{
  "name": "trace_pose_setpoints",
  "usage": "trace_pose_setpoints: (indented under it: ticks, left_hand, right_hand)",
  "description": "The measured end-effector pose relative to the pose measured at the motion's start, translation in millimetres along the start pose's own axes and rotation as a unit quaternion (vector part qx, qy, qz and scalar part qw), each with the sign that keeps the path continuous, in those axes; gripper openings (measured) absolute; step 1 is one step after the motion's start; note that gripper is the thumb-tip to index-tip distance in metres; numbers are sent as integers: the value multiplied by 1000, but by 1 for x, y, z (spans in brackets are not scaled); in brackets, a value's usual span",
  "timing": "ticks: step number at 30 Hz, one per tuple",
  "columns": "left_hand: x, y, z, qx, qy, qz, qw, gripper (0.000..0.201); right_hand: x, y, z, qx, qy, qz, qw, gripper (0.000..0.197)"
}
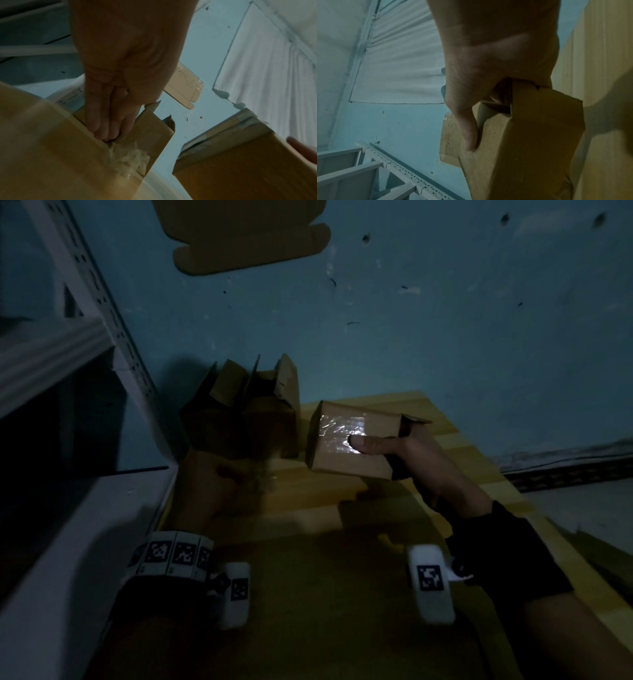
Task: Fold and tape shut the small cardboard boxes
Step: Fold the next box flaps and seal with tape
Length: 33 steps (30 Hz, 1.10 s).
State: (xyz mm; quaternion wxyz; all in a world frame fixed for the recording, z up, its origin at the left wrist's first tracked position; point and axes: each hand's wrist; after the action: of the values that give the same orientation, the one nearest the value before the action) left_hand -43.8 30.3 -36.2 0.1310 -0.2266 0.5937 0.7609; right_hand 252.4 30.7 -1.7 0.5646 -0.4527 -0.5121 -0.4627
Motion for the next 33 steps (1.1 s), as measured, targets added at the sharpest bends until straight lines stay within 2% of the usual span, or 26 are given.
trace_pose_setpoints:
  ticks: [2, 6, 9, 11, 13, 16, 20, 33]
  left_hand:
    - [-4, 2, -2, -47, -5, -13, 999, 19]
    - [-15, 8, -4, -94, 12, -26, 995, 28]
    - [-38, 13, -12, -128, -49, -87, 987, 34]
    - [-57, 15, -16, -91, -102, -183, 974, 41]
    - [-71, 12, -19, -13, -132, -256, 958, 58]
    - [-78, -1, -22, 54, -161, -231, 958, 74]
    - [-72, -9, -19, 58, -162, -213, 962, 90]
    - [-66, -3, -20, 83, -169, -264, 946, 92]
  right_hand:
    - [1, 0, -1, 4, 0, 6, 1000, 46]
    - [2, 0, -3, 9, -16, 22, 1000, 22]
    - [2, -2, -3, 9, -26, 30, 999, 9]
    - [2, -5, -3, 16, -25, 25, 999, 7]
    - [2, -8, -4, 27, -18, 13, 999, 8]
    - [4, -15, -6, 63, -7, 25, 998, 20]
    - [3, -19, -6, 85, -3, 59, 995, 27]
    - [7, -23, -7, 77, 3, 73, 994, 25]
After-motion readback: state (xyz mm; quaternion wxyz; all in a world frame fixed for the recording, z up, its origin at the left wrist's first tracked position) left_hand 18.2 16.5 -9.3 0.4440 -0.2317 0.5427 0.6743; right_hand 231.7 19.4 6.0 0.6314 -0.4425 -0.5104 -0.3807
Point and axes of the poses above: each hand's wrist, its own z-axis towards the middle knuckle, its own y-axis out of the back of the hand, x = y × z, and after that the axes turned 9 degrees about z, right-handed
